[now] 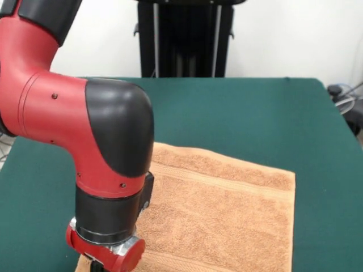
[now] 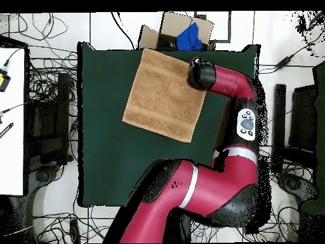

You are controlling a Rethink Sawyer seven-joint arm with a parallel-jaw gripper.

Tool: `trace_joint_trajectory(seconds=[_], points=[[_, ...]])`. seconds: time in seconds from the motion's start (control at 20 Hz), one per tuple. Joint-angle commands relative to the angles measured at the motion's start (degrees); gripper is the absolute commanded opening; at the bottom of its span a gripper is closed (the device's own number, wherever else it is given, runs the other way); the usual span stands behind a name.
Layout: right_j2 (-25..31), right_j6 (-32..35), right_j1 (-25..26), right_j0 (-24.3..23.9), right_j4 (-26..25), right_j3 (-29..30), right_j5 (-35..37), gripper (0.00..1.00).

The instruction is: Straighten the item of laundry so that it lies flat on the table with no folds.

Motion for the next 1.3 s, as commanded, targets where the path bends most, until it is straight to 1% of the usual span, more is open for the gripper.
trace_joint_trajectory(seconds=[0.05,0.1,0.2,0.35,0.4,0.45,0.5,0.6,0.7,0.75,0.95,1.0,1.1,1.3], points=[[6.2,-22.6,0.9,-1.7,-3.0,-6.1,27.8,0.0],[6.5,-22.4,2.0,-1.3,-3.0,-8.1,28.4,0.0],[6.5,-22.3,1.8,-1.1,-3.0,-7.5,26.6,0.0],[5.6,-21.4,-1.9,-0.5,-2.7,-4.5,26.0,0.0],[4.9,-20.9,-4.3,0.0,-2.0,-4.2,29.1,0.0],[4.6,-20.7,-5.8,0.3,-1.6,-3.7,30.7,0.0],[3.7,-20.0,-8.2,0.8,-1.0,-3.3,34.3,0.0],[2.7,-19.3,-11.0,1.4,-0.3,-3.8,40.9,0.0],[2.1,-18.0,-12.9,1.8,0.1,-4.4,45.9,0.0],[2.1,-17.5,-13.4,1.8,0.3,-4.3,46.5,0.0],[2.5,-15.6,-15.2,2.0,-0.2,-2.2,43.5,0.0],[2.6,-15.3,-15.7,2.0,-0.5,-1.3,41.8,0.0],[2.8,-14.4,-15.9,2.0,-0.6,-0.7,40.8,0.0],[2.3,-12.8,-17.0,2.6,-1.0,-0.7,42.5,0.0]])
